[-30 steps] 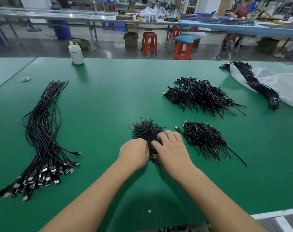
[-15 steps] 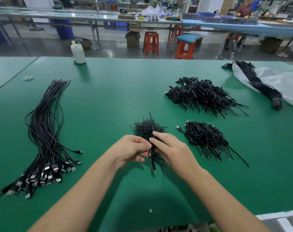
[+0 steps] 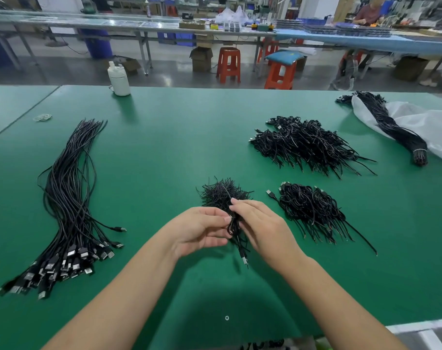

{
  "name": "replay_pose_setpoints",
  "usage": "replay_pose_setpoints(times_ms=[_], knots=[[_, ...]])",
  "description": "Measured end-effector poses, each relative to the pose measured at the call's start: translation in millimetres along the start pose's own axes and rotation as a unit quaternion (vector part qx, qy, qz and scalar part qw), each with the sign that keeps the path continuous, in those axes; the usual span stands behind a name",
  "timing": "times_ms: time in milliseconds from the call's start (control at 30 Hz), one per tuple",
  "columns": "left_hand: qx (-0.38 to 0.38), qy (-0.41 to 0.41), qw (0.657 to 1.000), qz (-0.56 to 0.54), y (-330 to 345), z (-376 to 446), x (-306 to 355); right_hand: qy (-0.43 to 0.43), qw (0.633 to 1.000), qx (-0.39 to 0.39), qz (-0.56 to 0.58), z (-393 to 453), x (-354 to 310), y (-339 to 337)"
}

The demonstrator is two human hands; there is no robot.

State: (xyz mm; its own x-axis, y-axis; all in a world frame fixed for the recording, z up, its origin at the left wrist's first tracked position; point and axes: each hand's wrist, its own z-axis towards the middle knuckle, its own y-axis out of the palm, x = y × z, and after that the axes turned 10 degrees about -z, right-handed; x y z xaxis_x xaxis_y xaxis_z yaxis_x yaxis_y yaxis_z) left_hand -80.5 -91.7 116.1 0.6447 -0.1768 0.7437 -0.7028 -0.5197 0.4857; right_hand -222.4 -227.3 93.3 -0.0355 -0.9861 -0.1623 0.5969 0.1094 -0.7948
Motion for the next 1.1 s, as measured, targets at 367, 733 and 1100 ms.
replay_pose_setpoints(times_ms=[367, 733, 1100], knots=[[0.061, 0.278, 0.929, 0.238, 8, 0, -11, 0.255, 0.951, -0.067, 0.160, 9, -14, -3], [0.098, 0.506, 0.547, 0.660, 14, -8, -8, 0.415, 0.763, -0.142, 0.476, 16, -12, -3], [0.162, 0.440, 0.621, 0.628, 17, -9, -12, 0.420, 0.742, -0.133, 0.505, 21, -9, -13]])
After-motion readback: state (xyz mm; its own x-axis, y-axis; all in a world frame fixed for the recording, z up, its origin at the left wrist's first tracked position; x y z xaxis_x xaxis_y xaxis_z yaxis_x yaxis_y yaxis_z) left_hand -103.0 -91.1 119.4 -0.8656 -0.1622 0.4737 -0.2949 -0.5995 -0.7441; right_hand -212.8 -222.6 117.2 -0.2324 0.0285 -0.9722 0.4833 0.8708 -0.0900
